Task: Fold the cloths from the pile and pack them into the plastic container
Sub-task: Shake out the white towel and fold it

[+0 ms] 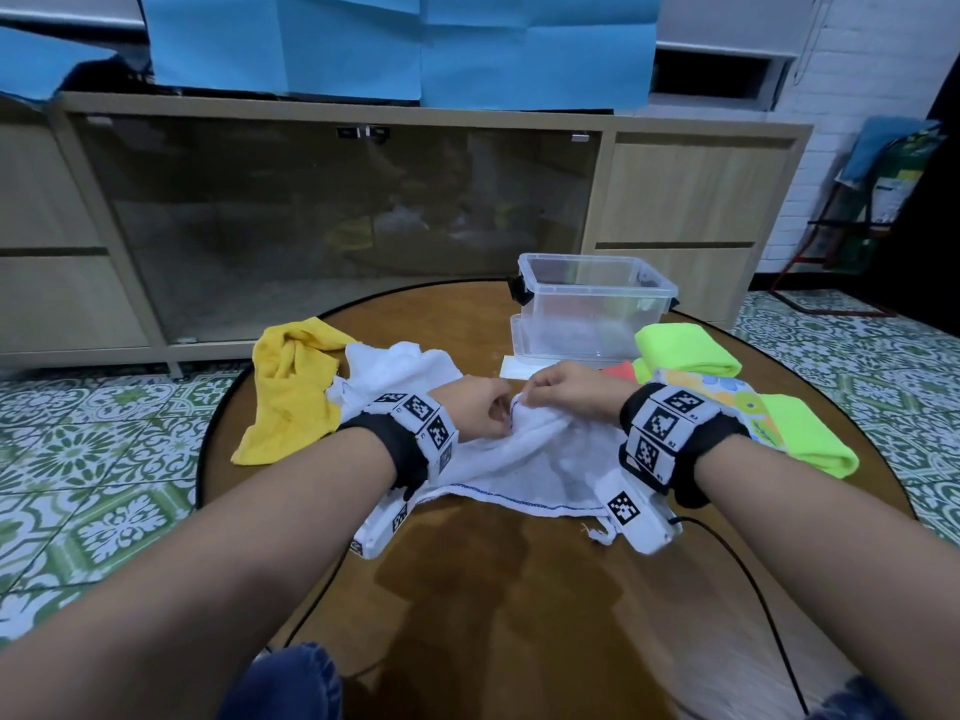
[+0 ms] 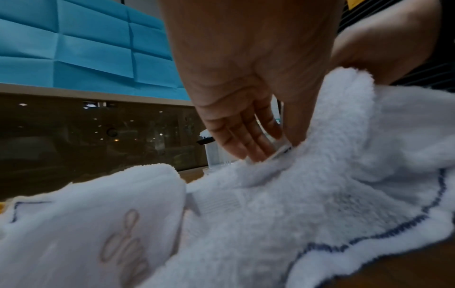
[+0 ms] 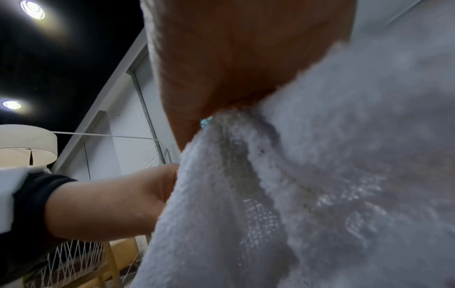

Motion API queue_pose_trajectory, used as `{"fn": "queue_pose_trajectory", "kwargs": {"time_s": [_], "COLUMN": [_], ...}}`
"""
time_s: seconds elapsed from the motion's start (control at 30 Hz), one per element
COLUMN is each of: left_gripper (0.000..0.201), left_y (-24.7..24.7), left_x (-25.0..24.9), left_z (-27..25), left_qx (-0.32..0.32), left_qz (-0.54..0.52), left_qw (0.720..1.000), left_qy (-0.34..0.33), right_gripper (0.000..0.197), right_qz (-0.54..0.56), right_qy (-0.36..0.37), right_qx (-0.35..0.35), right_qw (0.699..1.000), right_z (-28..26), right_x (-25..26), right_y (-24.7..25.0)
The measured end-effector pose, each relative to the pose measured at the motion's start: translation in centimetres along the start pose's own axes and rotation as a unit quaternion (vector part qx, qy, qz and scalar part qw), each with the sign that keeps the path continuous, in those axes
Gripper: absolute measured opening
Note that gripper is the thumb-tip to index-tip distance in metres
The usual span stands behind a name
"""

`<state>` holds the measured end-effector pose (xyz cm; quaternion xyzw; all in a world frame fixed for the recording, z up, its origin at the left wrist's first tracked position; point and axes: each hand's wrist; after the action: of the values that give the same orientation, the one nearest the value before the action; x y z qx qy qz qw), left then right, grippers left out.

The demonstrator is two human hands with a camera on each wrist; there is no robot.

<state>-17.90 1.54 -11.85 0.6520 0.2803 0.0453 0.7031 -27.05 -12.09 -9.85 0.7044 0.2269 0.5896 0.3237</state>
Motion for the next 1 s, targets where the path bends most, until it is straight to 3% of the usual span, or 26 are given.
{"fn": "queue_pose_trajectory", "kwargs": {"time_s": [0.07, 0.13, 0.27, 0.37, 0.5, 0.6, 0.7, 0.8, 0.9, 1.0], "left_gripper": [0.021, 0.018, 0.015, 0.01, 0.01, 0.003, 0.011, 0.022, 0.02, 0.02], "left_y": [0.0, 0.4, 1.9, 2.8, 3.1, 2.7, 2.4, 2.6, 3.0, 2.8], "left_x": [-0.7, -1.2, -1.1, -0.9, -0.7, -1.1, -1.8, -2.0, -1.0, -0.1], "left_z": [-0.4, -0.8, -1.5, -1.9, -1.9, -1.5, -1.2, -1.3, -1.5, -1.6], "left_qx": [0.015, 0.038, 0.007, -0.04, -0.085, -0.096, -0.092, -0.078, -0.038, -0.002], "left_qz": [0.026, 0.036, -0.046, -0.069, -0.047, -0.062, -0.073, -0.056, 0.029, 0.063], "left_qw": [1.0, 0.999, 0.998, 0.995, 0.994, 0.993, 0.993, 0.995, 0.998, 0.997], "left_qy": [0.001, -0.004, 0.033, 0.064, 0.043, 0.028, 0.02, 0.02, 0.038, 0.046], "right_gripper": [0.023, 0.017, 0.003, 0.016, 0.023, 0.021, 0.014, 0.028, 0.032, 0.021], "right_qz": [0.019, 0.013, -0.019, -0.068, -0.131, -0.068, -0.043, -0.108, -0.251, -0.274], "right_qy": [0.01, 0.02, 0.043, 0.05, 0.038, 0.034, 0.032, -0.005, -0.067, -0.109], "right_qx": [0.032, 0.052, -0.009, -0.052, -0.03, -0.026, -0.029, -0.036, -0.061, -0.061], "right_qw": [0.999, 0.998, 0.999, 0.995, 0.99, 0.997, 0.998, 0.993, 0.964, 0.954], "right_z": [-0.3, -0.6, -1.2, -1.6, -1.9, -1.8, -1.3, -0.7, -1.2, -1.9], "right_x": [0.5, 1.0, 1.7, 1.4, 0.8, 0.6, 1.0, 0.6, -0.6, -1.7], "right_y": [0.0, 0.2, 1.3, 2.0, 1.9, 1.3, 1.0, 1.7, 2.8, 3.7]}}
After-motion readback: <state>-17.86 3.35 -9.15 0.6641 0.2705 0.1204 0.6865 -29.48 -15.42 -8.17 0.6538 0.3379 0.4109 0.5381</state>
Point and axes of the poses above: each hand's wrist, its own z-axis towards the middle knuckle, its own y-axis out of the back of the hand, x = y × z
